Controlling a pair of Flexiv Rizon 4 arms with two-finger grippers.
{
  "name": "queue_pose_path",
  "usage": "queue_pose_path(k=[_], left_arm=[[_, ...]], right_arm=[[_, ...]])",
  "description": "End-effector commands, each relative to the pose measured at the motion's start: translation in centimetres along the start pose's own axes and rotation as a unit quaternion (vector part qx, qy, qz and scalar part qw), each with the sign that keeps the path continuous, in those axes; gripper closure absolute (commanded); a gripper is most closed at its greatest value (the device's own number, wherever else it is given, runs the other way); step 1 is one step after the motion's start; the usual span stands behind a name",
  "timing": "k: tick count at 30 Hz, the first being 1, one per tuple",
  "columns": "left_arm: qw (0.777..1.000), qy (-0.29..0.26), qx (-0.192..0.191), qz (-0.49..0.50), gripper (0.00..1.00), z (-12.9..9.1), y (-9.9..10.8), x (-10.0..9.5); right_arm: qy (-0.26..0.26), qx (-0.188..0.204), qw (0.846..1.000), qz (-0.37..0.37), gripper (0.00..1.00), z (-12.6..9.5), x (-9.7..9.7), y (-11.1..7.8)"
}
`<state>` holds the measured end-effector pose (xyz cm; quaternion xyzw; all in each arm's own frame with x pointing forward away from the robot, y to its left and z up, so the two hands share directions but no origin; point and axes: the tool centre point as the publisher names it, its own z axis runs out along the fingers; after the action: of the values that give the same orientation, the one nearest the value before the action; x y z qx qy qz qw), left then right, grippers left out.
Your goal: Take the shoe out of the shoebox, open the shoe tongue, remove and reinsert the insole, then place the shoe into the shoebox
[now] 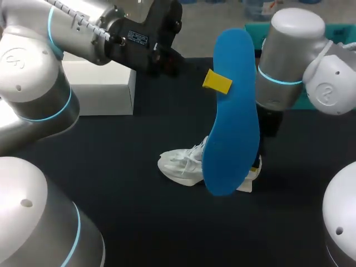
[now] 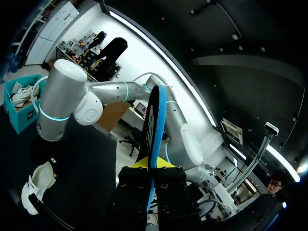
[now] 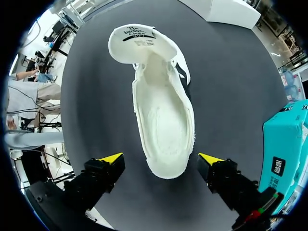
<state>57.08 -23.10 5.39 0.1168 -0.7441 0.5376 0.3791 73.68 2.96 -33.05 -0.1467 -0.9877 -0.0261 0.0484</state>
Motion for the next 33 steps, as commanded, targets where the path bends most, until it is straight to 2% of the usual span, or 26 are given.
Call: queue_pose_path(k=[1, 18, 21, 29, 33], left_arm=[[1.000, 0.000, -0.001, 0.000, 1.00, 0.0, -0.1, 0.0], [1.000, 0.000, -0.001, 0.000, 1.00, 0.0, -0.1, 0.0], [1.000, 0.000, -0.001, 0.000, 1.00, 0.0, -0.1, 0.0], [1.000, 0.000, -0.001, 0.000, 1.00, 0.0, -0.1, 0.0], [1.000, 0.000, -0.001, 0.000, 1.00, 0.0, -0.1, 0.0]], right_arm=[[0.001, 0.044, 0.999, -0.001, 0.00, 0.2, -0.3, 0.3], [0.007, 0.039, 0.999, 0.010, 0.00, 0.2, -0.2, 0.3], [-0.021, 0.060, 0.998, -0.022, 0.00, -0.5, 0.2, 0.0], [-0.062, 0.059, 0.995, -0.044, 0.00, -0.9, 0.7, -0.8], [-0.061, 0.057, 0.996, -0.042, 0.00, -1.1, 0.4, -0.9]])
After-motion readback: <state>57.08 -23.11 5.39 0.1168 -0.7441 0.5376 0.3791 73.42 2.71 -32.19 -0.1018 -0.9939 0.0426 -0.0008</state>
